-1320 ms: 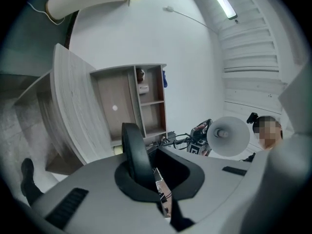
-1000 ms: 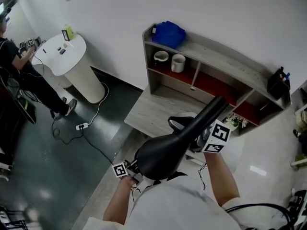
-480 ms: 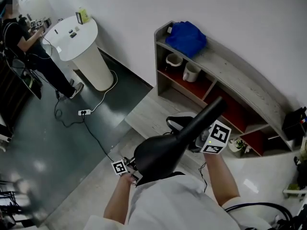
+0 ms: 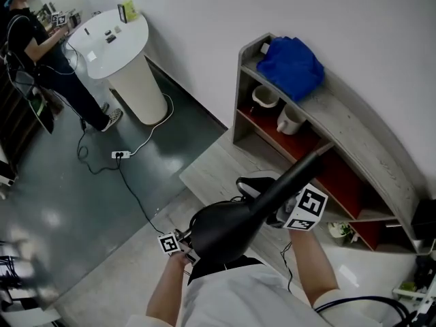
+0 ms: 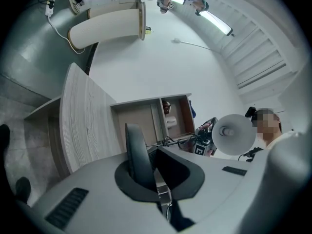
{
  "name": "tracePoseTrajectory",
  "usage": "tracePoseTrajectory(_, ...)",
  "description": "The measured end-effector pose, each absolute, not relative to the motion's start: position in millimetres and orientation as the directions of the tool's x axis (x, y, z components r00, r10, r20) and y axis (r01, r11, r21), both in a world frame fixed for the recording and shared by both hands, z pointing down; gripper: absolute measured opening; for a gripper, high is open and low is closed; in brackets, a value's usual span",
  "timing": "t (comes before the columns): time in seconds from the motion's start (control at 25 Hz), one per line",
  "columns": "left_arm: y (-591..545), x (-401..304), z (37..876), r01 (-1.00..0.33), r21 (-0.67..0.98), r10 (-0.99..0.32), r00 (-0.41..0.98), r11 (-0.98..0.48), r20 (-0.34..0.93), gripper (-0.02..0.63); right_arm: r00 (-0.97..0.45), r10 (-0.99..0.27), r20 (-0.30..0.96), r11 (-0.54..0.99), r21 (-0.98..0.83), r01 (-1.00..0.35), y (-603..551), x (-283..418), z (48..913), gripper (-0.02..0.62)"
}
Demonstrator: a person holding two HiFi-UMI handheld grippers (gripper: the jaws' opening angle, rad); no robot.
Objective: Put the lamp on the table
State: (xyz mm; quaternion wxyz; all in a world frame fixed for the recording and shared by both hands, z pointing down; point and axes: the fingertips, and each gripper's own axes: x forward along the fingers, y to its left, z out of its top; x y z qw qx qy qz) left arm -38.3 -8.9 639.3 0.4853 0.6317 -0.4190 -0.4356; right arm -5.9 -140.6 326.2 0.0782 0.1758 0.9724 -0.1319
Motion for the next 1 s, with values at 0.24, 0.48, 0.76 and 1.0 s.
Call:
tracePoseTrajectory(0.24, -27.9, -70.2, 684.9, -0.110, 0.981, -0.961, 0.246, -0.158, -0.127, 0.008, -0.925, 0.332, -0.186, 0.899, -0.234, 0.370, -162.1, -45.4, 366.4, 0.015)
tracePoseTrajectory(0.48, -46.9, -95.2, 726.7, -0.121, 0.983, -0.964, 0.244, -0.139, -0.106, 0.008, -0.931, 0.318, -0.179, 0.902, -0.244, 0.355, -183.1, -74.0, 406.9, 0.015)
tracePoseTrajectory(0.76, -58.1, -113.1, 757.0, -0.097, 0.990, -0.970, 0.232, -0.101, -0.076, 0.008, -0.934, 0.322, -0.156, 0.899, -0.259, 0.353, -197.6, -102.0, 434.8, 0.015)
tracePoseTrajectory(1.0, -71.0, -119.5, 776.9, -0.123, 0.991, -0.971, 0.239, -0.046, -0.015, 0.008, -0.942, 0.301, -0.146, 0.905, -0.267, 0.331, -211.5, -114.8, 447.0, 0.015)
